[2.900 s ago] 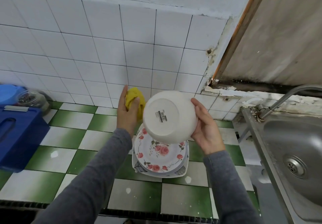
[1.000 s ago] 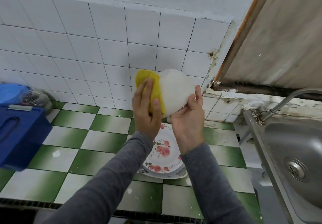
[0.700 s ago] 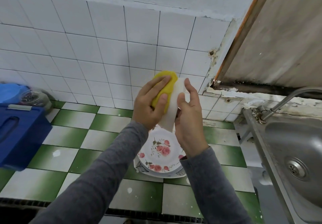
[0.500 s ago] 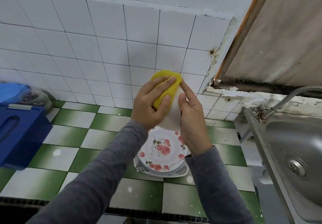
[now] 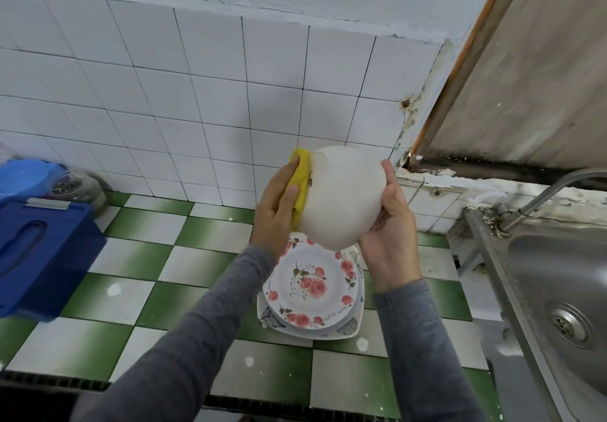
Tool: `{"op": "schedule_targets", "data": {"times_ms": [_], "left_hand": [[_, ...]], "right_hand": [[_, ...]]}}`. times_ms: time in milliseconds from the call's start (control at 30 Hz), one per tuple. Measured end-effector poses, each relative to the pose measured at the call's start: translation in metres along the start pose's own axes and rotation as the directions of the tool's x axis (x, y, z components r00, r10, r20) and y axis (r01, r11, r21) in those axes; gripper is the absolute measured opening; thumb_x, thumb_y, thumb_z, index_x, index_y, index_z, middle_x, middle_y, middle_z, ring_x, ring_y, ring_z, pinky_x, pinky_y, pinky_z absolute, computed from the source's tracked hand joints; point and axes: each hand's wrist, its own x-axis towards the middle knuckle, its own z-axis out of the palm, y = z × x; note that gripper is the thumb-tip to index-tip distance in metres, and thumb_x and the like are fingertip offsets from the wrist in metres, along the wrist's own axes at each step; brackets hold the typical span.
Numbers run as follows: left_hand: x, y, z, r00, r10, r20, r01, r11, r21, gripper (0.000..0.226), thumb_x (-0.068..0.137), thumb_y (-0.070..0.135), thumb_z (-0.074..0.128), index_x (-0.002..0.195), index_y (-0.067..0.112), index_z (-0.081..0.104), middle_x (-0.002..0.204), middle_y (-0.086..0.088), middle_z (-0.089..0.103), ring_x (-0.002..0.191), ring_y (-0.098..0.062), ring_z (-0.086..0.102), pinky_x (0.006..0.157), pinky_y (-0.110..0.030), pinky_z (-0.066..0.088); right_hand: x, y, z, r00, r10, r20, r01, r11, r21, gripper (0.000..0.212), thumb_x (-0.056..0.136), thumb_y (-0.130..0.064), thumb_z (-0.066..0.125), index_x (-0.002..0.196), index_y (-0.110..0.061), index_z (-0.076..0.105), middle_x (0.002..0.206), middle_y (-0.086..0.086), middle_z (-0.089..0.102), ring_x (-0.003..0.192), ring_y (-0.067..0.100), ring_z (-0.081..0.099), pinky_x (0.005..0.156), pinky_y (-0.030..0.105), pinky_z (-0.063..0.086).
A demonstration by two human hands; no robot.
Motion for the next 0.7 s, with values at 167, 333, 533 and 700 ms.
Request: {"op": "schedule_targets", "data": {"times_ms": [167,333,533,700], "left_hand": [[-0.019,0.001,0.023,0.96,0.237,-0.147,-0.218,0.967,0.135,0.049,0.102,0.03,0.037,0.147,0.012,0.041,0.152,-0.009,0.044,0.141,-0.025,0.041,0.114,-0.051,0.038],[-0.007,0.006,0.023,0.844,0.523,0.12,-0.516,0.73,0.448,0.042,0.1,0.02,0.046,0.137,0.002,0.055,0.145,-0.015,0.051,0.138,-0.036,0.044,0.111,-0.055,0.039],[0.016,0.035,0.007,0.973,0.111,0.203,-0.165,0.948,0.272,0.037,0.096,0.033,0.051,0.131,0.03,0.062,0.13,0.014,0.062,0.12,-0.003,0.057,0.101,-0.028,0.048],[0.025,0.044,-0.006,0.964,-0.182,0.196,0.175,0.983,0.055,0.032,0.1,0.029,0.046,0.126,0.037,0.062,0.119,0.029,0.065,0.113,0.009,0.058,0.088,-0.008,0.045]], "right_hand": [[-0.004,0.018,0.013,0.995,-0.02,-0.095,0.021,1.0,0.01,0.036,0.11,-0.023,0.035,0.141,-0.03,0.052,0.14,-0.002,0.059,0.113,0.016,0.064,0.084,0.035,0.059],[-0.009,0.029,0.021,0.998,-0.015,-0.063,0.006,0.99,-0.141,0.038,0.108,-0.02,0.04,0.137,-0.037,0.058,0.136,0.002,0.061,0.111,0.02,0.067,0.082,0.039,0.061],[-0.013,0.015,0.014,0.99,-0.132,0.04,0.131,0.804,-0.58,0.033,0.108,-0.018,0.041,0.12,-0.037,0.065,0.13,-0.005,0.064,0.114,0.015,0.063,0.094,0.038,0.057],[-0.01,-0.007,0.005,0.986,-0.143,0.086,0.167,0.817,-0.553,0.032,0.107,-0.013,0.043,0.11,-0.029,0.069,0.12,-0.011,0.068,0.108,0.007,0.062,0.079,0.017,0.053]]}}
